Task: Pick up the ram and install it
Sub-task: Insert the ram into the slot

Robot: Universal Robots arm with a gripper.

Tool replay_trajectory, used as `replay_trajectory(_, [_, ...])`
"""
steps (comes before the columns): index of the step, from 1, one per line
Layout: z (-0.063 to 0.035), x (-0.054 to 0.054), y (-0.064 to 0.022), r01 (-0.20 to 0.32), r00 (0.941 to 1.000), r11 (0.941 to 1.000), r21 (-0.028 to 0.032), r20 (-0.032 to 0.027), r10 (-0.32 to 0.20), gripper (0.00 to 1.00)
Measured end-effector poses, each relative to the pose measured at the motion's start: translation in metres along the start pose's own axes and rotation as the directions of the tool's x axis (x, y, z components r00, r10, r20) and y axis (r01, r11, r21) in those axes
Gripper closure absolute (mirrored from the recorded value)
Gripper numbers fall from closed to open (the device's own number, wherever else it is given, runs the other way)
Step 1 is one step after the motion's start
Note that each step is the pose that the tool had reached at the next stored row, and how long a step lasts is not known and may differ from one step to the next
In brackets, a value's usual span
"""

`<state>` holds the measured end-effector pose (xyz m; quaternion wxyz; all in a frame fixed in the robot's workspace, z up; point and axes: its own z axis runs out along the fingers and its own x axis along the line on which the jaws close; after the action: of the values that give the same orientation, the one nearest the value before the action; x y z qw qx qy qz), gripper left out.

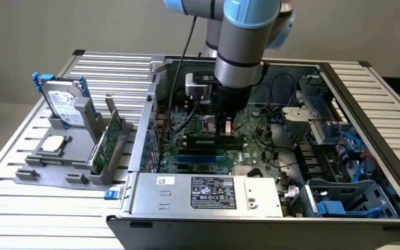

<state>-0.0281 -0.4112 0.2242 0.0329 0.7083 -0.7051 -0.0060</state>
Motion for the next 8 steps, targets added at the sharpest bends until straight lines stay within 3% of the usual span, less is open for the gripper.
replay_trajectory(8, [-0.0071,0.0,-0.0022,0.002,0.9999,0.9997,-0.0255,-0.0117,-0.002,0.86])
